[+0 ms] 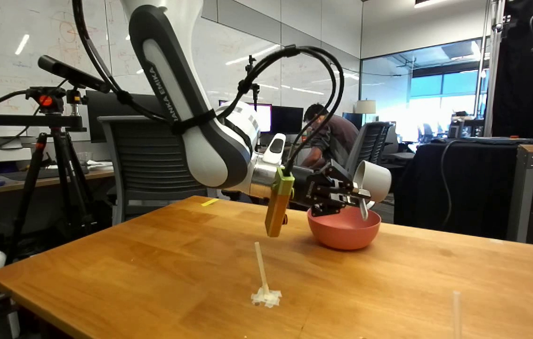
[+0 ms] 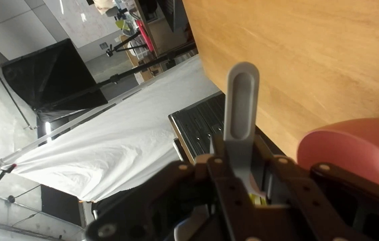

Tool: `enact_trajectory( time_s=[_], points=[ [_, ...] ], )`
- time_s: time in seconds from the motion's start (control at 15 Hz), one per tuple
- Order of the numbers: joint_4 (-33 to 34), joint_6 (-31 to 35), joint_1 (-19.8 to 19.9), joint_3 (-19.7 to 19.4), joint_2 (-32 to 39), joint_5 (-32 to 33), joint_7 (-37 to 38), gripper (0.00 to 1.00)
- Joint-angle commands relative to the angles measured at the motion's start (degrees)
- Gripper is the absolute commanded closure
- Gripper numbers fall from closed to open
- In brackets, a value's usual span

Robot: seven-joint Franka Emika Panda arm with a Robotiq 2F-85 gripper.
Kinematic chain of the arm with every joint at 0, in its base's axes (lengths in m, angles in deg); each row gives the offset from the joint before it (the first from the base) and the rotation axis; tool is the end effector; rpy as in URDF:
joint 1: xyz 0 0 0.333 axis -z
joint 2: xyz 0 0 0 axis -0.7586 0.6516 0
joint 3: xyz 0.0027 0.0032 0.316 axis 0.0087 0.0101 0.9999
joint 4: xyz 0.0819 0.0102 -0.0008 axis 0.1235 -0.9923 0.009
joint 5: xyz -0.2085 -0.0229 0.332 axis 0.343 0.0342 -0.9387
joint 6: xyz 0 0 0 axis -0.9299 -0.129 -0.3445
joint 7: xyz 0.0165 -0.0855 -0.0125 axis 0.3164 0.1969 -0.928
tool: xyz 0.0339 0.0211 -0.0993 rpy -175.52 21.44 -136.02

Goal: Pour the contents in the cup into the bowl

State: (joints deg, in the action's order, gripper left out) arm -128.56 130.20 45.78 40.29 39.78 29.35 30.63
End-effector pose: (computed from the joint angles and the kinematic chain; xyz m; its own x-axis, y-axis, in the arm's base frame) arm 0.6285 -0.0228 0.1379 0.7390 0.5407 0.4020 -0.1867 -0.4089 0.8933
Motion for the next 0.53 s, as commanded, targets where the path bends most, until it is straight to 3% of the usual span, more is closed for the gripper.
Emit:
enact_trajectory(
  time_s=[0.0,0.47],
  points=[
    [-1.8,-1.9,1.8,2.2,-2.9,0.8,-2.8,0.88],
    [-1.5,-4.5,1.6,2.1,-2.3,1.2,-7.6,0.88]
  ],
)
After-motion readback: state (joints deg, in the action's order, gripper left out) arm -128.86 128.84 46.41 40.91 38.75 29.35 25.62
